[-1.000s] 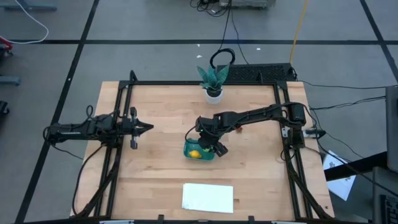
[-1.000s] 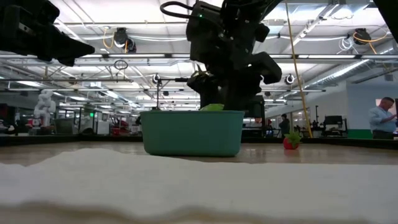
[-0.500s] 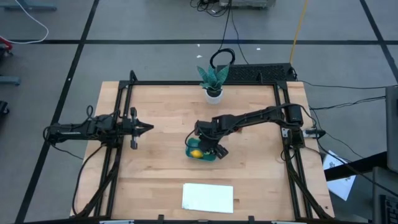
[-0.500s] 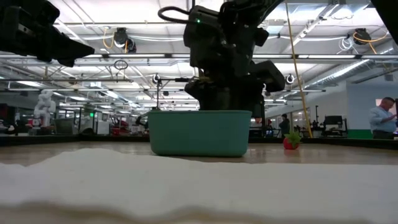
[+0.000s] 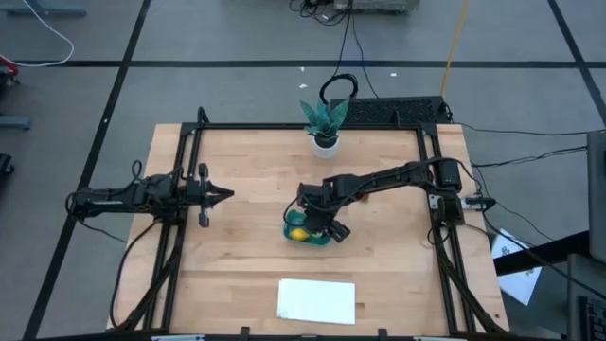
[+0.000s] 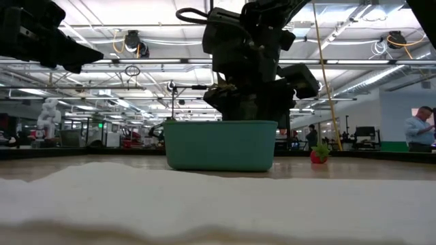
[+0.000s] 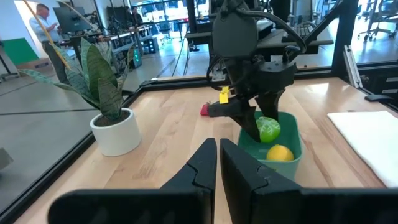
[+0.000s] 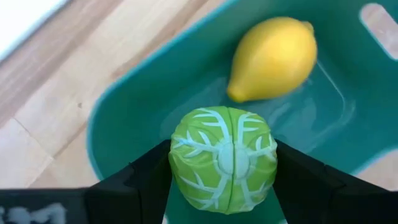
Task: Pick and placing Produce into tupperware
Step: Put the green cabbage into the blue basket
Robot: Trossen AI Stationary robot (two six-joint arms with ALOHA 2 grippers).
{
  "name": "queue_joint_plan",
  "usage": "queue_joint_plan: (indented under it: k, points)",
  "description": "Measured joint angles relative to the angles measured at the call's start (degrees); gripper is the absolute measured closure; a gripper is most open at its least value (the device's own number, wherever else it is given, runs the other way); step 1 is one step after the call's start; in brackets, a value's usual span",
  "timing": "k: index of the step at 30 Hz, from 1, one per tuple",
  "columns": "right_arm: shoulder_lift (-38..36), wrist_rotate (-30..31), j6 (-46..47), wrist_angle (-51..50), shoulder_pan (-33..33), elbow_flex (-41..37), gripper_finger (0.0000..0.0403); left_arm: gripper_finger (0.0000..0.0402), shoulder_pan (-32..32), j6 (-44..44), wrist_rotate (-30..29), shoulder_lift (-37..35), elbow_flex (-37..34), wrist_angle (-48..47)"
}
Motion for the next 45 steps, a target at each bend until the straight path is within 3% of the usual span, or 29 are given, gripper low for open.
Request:
queue_joint_plan:
  k: [45]
  points:
    - [2.48, -0.11, 5.24, -3.8, -2.16, 0.15, 0.0174, 0.0376, -0.01, 0.01, -0.02, -0.02, 0.0, -0.12]
